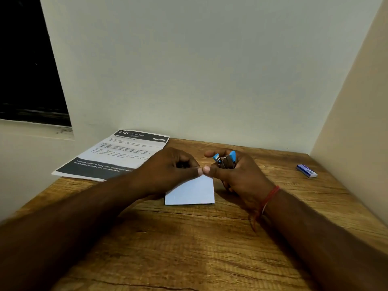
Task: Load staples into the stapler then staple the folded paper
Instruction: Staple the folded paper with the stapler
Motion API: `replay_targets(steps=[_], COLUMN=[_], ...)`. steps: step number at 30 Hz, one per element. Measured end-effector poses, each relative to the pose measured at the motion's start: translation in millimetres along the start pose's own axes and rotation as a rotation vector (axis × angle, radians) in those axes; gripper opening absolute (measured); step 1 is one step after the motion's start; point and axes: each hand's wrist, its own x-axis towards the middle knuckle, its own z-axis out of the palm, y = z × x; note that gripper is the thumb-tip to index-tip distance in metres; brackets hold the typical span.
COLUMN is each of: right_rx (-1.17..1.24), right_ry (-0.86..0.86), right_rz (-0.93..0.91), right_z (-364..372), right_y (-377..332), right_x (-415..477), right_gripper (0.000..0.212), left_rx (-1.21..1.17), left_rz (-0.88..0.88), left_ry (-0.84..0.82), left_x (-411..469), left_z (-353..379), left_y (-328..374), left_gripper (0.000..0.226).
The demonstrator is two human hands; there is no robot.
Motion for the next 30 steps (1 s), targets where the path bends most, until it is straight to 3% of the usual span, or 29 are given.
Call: replay_targets(steps=[3, 13, 18, 20, 24, 30], right_rx=[-0.027, 0.006, 0.004, -0.012, 0.043, 0.125], right_ry=[0.01, -0.073, -0.081, -0.058, 0.005, 0.08], right_rz=[-0.013, 0.05, 0.053, 0.037, -0.026, -0.068], right_z=[0.4, 0.6, -1.8, -0.9, -3.2, -0.2], right_y=[0.9, 2.8, 0.1, 0.3, -3.7, -3.1], right_x=[0.4, 2.3, 0.9, 0.9, 4.3, 3.2], right_gripper=[0.043, 0.058, 0.062, 0.062, 0.046, 0.045], left_rx=[-0.091, -0.014, -0.154, -0.338, -0.701, -0.673], left_rz=[-0.027, 0.03, -0.05, -0.108, -0.147, -0.196], left_ry=[0.056, 0.251, 0.308, 0.336, 0.186, 0.177], left_x=[1.6, 3.7, 2.8, 2.7, -1.4, 0.8], left_z=[2.9, -0.1, 3.9, 6.2, 11.0, 13.9], left_y=[-2.7, -2.0, 0.1, -1.0, 0.6, 2.7], left_gripper=[0.02, 0.014, 0.015, 0.018, 0.044, 0.057])
